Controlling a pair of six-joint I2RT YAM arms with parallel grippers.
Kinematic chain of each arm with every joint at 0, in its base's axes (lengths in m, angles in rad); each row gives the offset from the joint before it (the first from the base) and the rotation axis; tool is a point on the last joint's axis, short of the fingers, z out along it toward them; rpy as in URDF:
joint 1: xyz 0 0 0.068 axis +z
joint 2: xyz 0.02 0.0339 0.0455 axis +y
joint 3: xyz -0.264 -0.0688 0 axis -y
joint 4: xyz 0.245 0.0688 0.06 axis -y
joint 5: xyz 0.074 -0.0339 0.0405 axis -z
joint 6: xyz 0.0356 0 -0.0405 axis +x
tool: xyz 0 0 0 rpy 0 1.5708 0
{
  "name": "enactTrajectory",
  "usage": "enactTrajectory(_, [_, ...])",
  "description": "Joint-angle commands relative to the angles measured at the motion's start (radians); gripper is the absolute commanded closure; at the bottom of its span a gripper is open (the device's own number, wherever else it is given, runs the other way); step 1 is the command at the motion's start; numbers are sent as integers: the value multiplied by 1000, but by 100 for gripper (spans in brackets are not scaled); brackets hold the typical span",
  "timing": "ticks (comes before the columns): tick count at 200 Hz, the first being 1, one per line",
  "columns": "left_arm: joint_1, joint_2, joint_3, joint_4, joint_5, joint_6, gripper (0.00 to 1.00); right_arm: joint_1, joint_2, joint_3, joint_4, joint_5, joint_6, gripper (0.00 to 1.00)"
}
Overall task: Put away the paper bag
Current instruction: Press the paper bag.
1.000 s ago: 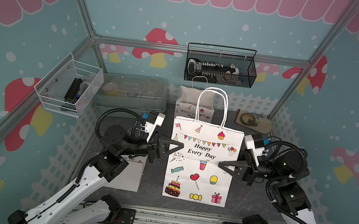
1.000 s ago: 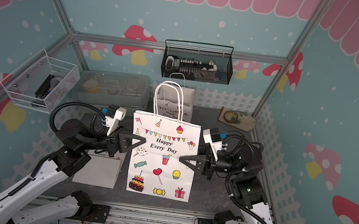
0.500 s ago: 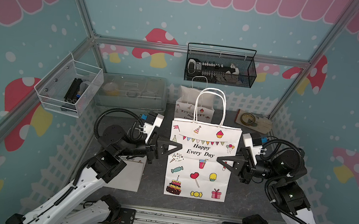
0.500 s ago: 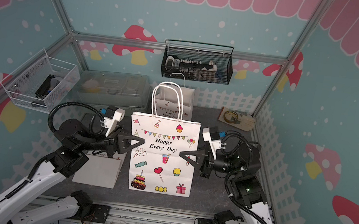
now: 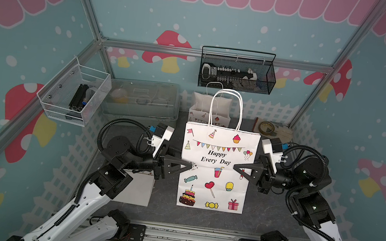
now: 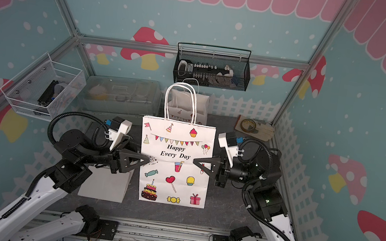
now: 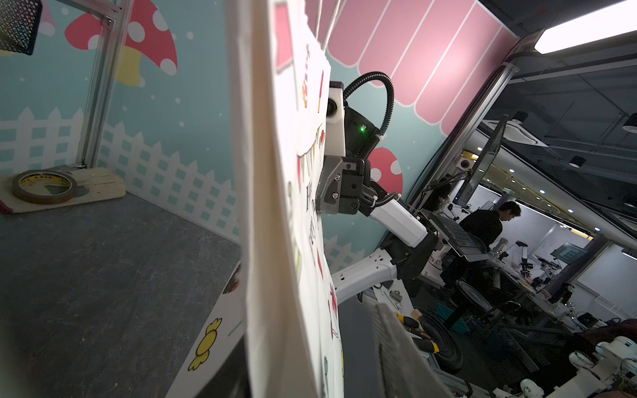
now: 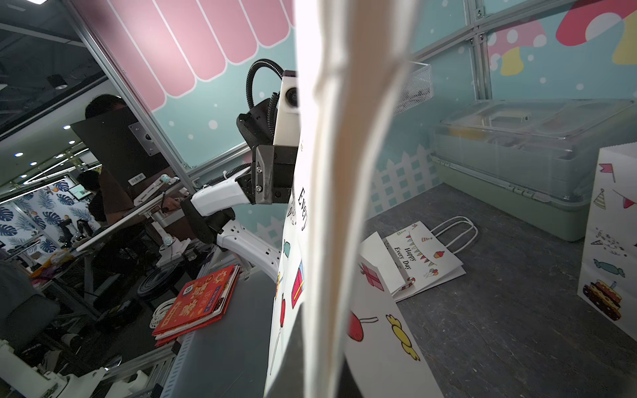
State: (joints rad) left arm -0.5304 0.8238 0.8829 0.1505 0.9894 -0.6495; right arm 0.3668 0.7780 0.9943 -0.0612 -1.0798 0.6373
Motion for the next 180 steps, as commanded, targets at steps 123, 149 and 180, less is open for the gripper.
enactTrajectory(123, [21, -160, 50, -391, -224, 236, 30, -8, 9, 41, 31, -28, 19, 100])
enactTrajectory(149, [42, -192, 55, -419, -303, 264, 26, -8, -8, 48, 31, -65, 31, 100])
enactTrajectory(180, [51, -230, 33, -378, -274, 267, 24, -8, -22, 92, 58, -150, 60, 100])
